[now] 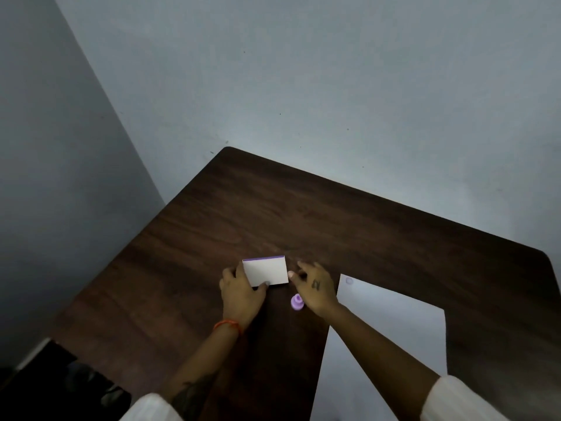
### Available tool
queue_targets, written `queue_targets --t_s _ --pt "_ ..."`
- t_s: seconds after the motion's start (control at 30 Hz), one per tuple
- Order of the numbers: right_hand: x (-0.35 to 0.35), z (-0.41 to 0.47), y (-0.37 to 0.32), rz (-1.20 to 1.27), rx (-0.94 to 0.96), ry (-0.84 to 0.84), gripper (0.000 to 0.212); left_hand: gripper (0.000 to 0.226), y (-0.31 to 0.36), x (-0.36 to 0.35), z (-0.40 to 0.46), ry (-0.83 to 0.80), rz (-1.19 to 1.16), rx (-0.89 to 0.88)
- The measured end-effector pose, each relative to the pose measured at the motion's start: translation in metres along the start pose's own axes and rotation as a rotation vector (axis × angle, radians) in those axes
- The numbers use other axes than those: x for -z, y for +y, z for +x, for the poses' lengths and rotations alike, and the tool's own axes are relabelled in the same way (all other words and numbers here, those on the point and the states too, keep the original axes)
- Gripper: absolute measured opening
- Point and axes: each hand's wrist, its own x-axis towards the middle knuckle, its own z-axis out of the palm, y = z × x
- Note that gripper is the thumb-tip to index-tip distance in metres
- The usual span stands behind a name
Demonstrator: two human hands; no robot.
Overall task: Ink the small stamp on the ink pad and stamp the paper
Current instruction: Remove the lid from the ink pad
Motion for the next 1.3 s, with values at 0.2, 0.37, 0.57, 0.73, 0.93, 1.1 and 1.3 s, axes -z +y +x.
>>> queue_targets --t_s 0.2,0.37,0.57,0.73,0.93,1.1,1.3 --pt "-0.003 0.005 -0.016 -0.008 0.058 -0.046 0.033 0.063 0.008 0.002 0.001 -0.032 -0.005 0.000" --pt "0.002 0.001 -0.022 -0.060 0.058 0.033 0.034 0.065 0.015 0.005 -0.002 -0.032 -0.014 -0.014" --pt "0.006 -0.015 -0.032 -0.068 0.092 0.137 0.033 0.067 0.018 0.015 -0.011 0.018 -0.068 -0.055" --pt "-0.003 -0.040 -0.035 -0.016 0.114 0.137 0.033 0.067 0.005 0.026 -0.026 0.073 -0.074 -0.050" --pt "-0.023 -0.076 -0.031 0.008 0.143 0.083 0.037 0.064 -0.028 0.025 -0.053 0.036 -0.097 0.000" --pt "-0.037 -0.085 -0.023 0.057 0.045 -0.055 0.042 0.064 -0.043 0.018 -0.066 0.000 -0.023 0.036" --pt "-0.039 -0.085 -0.020 0.024 0.040 -0.146 0.052 0.067 -0.049 0.015 -0.066 0.001 0.025 0.026"
